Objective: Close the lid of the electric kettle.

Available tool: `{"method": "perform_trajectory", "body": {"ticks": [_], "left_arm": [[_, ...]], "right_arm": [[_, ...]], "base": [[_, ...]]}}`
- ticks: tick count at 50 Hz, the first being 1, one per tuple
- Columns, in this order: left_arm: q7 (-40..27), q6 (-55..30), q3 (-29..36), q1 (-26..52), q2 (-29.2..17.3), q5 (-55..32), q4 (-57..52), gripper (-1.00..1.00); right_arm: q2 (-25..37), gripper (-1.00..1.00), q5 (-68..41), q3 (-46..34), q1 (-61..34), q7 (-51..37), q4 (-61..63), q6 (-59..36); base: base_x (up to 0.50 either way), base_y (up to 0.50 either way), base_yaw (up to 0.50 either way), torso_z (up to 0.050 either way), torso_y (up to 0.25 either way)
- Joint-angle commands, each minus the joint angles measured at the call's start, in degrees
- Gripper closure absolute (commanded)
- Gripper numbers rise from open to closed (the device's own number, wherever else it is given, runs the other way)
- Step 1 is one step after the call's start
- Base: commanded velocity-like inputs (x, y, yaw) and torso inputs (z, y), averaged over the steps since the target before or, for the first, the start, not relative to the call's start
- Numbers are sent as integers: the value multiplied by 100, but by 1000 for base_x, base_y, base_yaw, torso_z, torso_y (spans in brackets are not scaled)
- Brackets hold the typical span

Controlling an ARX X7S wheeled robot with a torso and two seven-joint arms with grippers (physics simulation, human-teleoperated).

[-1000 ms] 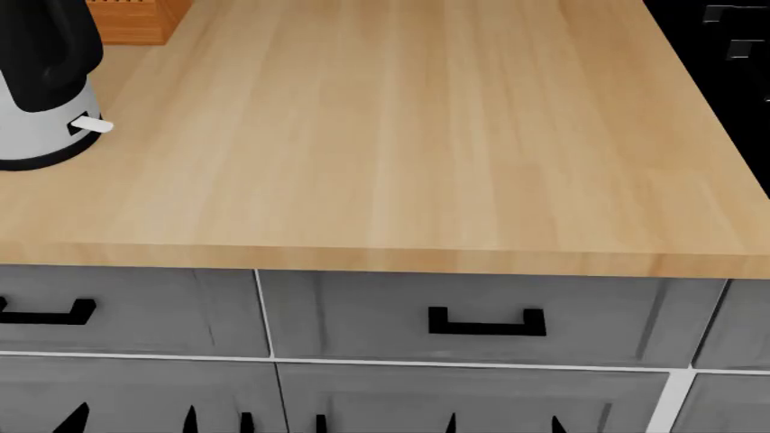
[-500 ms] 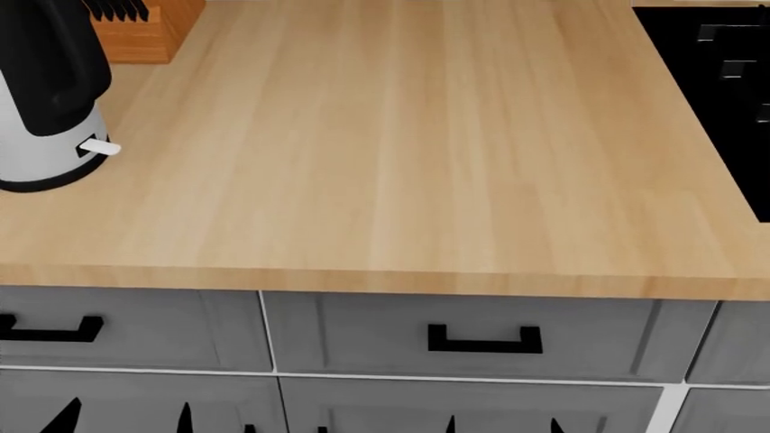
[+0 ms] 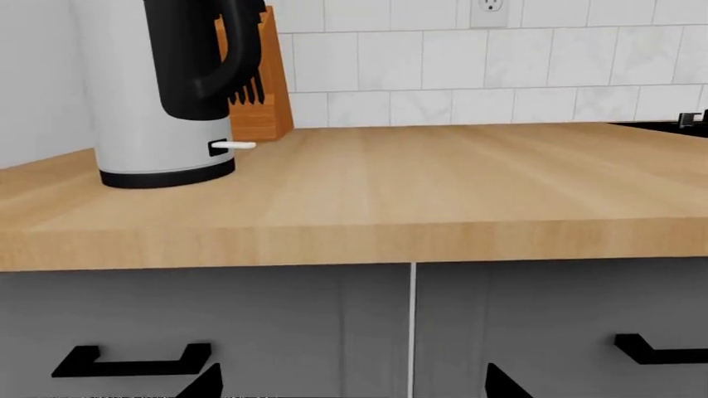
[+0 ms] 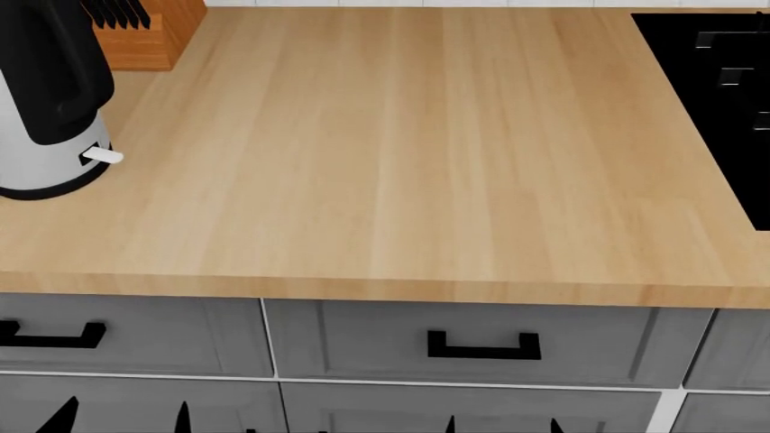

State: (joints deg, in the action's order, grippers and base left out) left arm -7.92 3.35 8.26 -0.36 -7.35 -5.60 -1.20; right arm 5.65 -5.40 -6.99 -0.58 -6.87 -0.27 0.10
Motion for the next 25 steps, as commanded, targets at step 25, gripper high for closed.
{"method": "perform_trajectory", "body": {"ticks": [25], "left_arm": [[-291,-2461,-195,-152,-711,-685,-2732,-100]], "right_arm": [[611,-100,-436,-114,73,-341,2623,-2561]], "base": [[0,0,0,0,0]]}}
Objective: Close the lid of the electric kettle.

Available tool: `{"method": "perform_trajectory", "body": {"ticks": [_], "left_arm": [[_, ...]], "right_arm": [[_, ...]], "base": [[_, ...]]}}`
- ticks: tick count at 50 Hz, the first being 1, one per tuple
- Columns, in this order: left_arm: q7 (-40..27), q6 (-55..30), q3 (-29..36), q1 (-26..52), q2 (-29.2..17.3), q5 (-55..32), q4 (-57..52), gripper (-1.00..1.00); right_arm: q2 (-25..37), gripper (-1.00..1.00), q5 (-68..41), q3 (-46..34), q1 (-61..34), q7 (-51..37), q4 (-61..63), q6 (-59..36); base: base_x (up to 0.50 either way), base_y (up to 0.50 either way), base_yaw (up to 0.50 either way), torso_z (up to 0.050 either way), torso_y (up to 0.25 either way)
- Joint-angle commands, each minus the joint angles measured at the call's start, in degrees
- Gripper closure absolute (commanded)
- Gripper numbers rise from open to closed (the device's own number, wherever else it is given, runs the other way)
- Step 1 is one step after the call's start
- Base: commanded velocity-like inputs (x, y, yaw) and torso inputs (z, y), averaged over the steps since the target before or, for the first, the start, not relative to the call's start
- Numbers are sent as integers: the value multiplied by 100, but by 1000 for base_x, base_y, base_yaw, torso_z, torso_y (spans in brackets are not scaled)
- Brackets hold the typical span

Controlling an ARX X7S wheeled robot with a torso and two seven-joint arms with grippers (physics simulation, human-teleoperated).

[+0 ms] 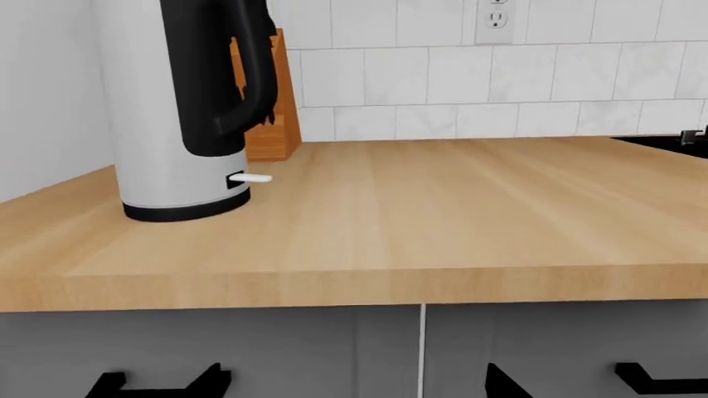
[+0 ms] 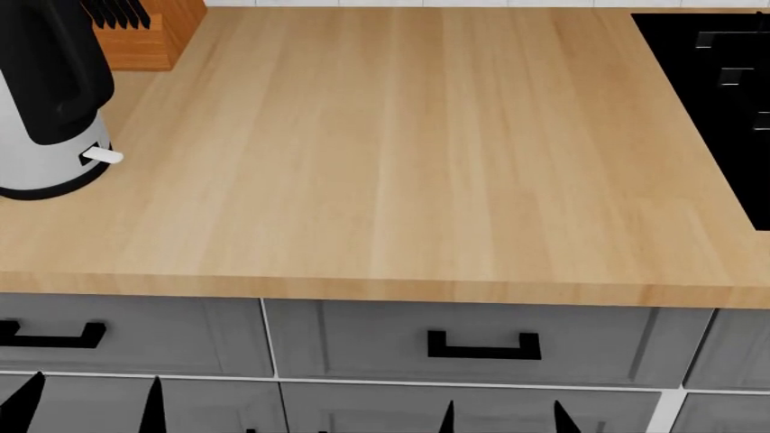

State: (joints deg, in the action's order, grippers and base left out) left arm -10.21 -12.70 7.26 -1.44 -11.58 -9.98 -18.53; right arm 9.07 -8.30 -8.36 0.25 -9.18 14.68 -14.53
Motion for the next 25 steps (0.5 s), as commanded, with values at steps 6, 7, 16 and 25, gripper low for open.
{"method": "perform_trajectory", "body": {"ticks": [6,7,16,25], "left_arm": [[-117,-1363,-185,7,-479,-373,-1577,-100],[-123,-1435,-200,22,-508,-392,-1651,-100],[-222,-2047,-273,83,-788,-436,-2444,-100],[-274,-2591,-585,229,-1065,-635,-3122,-100]], "right_arm": [[451,-100,-325,157,-29,-112,1685,-1622],[469,-100,-374,194,-32,-110,1772,-1695],[722,-100,-615,362,-170,-141,2554,-2461],[867,-100,-853,531,-331,-142,3012,-2937]], "base": [[0,0,0,0,0],[0,0,0,0,0],[0,0,0,0,0],[0,0,0,0,0]]}}
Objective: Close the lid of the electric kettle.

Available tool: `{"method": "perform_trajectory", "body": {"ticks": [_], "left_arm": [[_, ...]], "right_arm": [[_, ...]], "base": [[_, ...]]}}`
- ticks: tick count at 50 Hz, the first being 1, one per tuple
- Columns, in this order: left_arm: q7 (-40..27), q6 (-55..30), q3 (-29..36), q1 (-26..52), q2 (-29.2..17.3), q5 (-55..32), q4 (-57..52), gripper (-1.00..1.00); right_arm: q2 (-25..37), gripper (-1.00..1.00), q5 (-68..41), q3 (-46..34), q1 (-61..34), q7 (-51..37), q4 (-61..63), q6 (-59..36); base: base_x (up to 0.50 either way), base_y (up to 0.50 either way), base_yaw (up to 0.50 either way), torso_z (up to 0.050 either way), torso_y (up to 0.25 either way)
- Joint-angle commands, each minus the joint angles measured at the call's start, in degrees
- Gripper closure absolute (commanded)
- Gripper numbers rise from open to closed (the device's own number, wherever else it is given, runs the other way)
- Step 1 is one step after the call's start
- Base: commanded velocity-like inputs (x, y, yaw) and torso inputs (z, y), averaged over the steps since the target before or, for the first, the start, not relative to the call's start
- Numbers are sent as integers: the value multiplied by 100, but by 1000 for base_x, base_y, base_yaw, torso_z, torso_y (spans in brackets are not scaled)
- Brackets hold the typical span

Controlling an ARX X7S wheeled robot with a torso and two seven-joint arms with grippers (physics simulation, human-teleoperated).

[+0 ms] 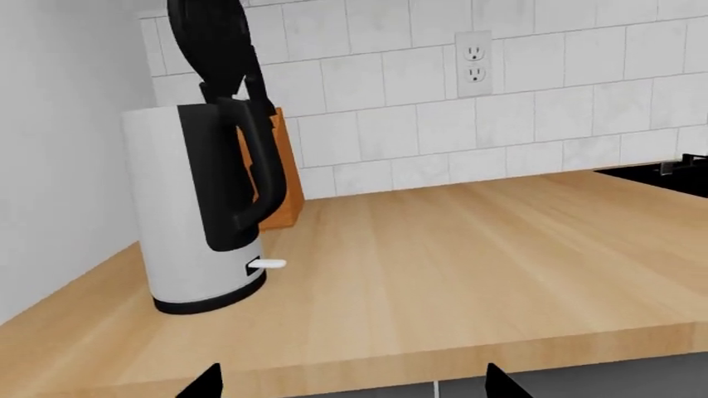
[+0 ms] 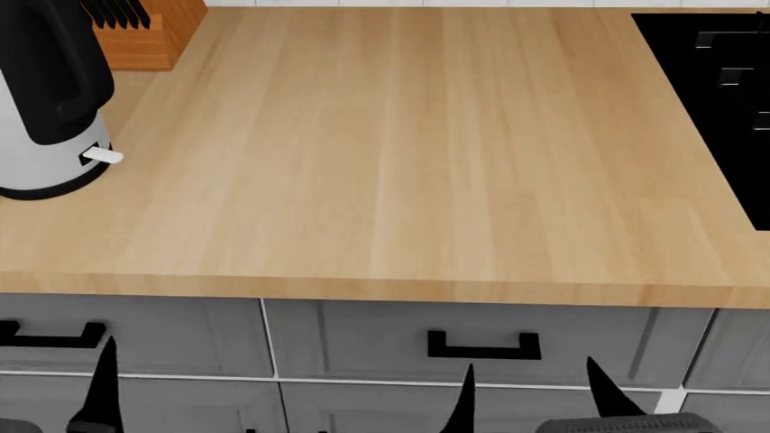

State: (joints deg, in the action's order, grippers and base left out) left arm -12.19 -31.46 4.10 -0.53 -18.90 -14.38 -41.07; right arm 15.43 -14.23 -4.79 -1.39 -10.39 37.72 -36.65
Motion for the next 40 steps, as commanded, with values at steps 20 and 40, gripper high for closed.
{"method": "perform_trajectory", "body": {"ticks": [20,40], "left_arm": [[-1411,-1681,-982,949,-1584,-2454,-1886,-100],[-3933,224,642,2166,-4365,-4790,-1884,-100]], "right_arm": [[633,-100,-932,658,-1068,-198,2167,-2607],[2584,-100,-4642,449,-2113,-3183,2203,-2136]], "base": [[0,0,0,0,0],[0,0,0,0,0]]}}
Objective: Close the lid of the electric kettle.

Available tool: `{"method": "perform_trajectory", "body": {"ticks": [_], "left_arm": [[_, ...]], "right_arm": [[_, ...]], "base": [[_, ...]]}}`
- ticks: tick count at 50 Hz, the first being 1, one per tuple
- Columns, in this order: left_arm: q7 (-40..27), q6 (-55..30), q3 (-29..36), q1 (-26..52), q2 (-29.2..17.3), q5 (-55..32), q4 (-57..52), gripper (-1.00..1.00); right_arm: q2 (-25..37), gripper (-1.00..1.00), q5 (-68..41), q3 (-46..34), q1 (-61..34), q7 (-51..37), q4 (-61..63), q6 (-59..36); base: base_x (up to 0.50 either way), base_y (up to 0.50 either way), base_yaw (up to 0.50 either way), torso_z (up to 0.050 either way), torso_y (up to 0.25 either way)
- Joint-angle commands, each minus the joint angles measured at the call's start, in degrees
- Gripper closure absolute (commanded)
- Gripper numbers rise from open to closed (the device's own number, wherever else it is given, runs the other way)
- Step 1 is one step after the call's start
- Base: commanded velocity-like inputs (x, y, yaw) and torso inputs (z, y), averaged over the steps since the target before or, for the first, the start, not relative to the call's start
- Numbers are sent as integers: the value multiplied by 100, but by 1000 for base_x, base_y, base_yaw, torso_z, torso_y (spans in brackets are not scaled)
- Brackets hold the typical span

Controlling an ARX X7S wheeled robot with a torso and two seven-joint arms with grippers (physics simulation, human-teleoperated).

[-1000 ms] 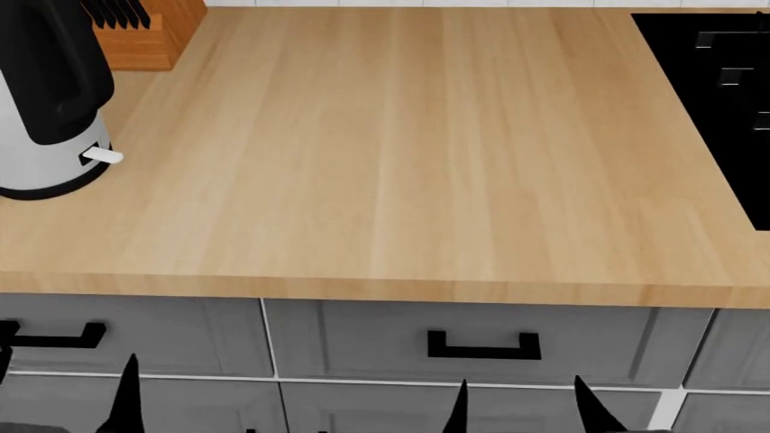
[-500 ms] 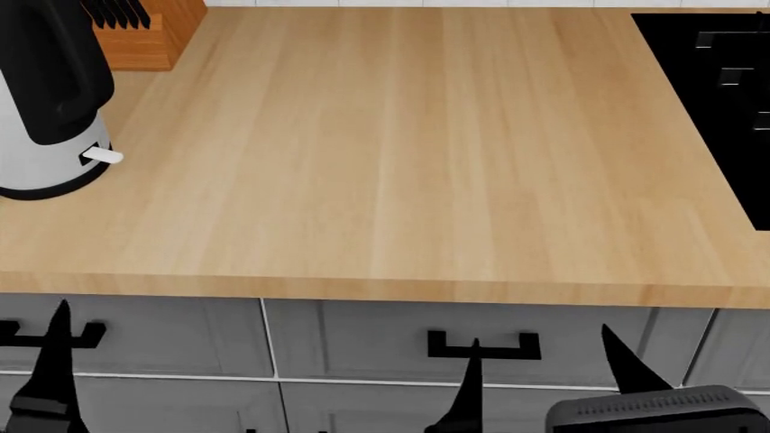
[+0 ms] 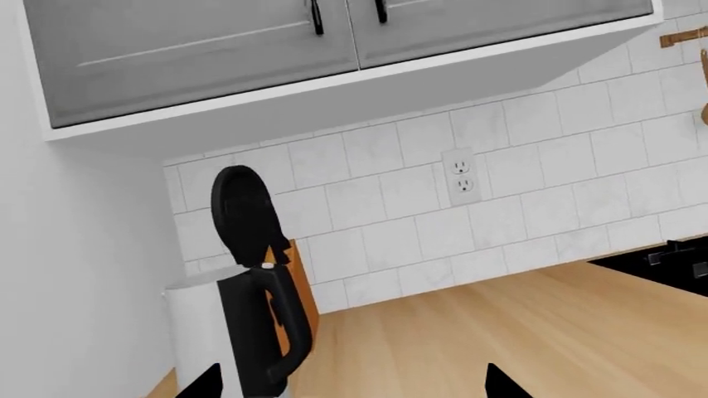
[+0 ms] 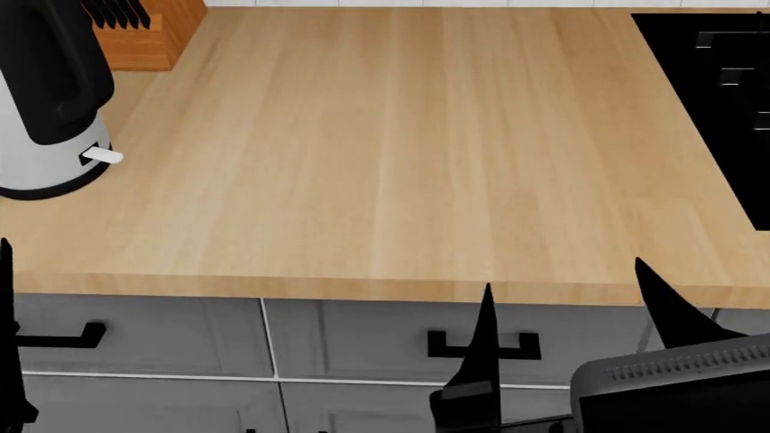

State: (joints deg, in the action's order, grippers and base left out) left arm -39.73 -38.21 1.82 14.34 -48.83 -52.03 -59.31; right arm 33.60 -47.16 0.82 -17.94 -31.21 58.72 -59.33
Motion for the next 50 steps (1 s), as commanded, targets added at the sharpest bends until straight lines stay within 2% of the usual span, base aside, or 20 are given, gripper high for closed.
{"method": "perform_trajectory", "body": {"ticks": [1,2,3,6,10,18,50], "left_arm": [[-1231,977,934,774,-1468,-1141,-59,-100],[-1393,1150,1160,1547,-1988,-1793,-67,-100],[-1504,1286,1484,1770,-2098,-1813,-66,-100],[-1642,1631,2009,1978,-2316,-1720,-64,-100],[-1713,1862,2358,2105,-2461,-1632,-61,-100],[-1756,1959,2623,2220,-2507,-1574,-42,-100],[-1773,2096,2879,2277,-2558,-1474,31,-100]], "right_arm": [[831,-100,-1451,-137,-514,-1189,108,157],[1098,-100,-2310,-138,-1268,-1714,105,-138],[1124,-100,-2602,-178,-1397,-1869,97,-165],[1170,-100,-2651,-257,-1424,-1940,92,-95],[1218,-100,-2670,-368,-1468,-1999,86,-27],[1309,-100,-2608,-569,-1495,-2021,64,46],[1551,-100,-2661,-1005,-1654,-2207,35,421]], "base": [[0,0,0,0,0],[0,0,0,0,0],[0,0,0,0,0],[0,0,0,0,0],[0,0,0,0,0],[0,27,0,0,0],[0,500,0,0,0]]}}
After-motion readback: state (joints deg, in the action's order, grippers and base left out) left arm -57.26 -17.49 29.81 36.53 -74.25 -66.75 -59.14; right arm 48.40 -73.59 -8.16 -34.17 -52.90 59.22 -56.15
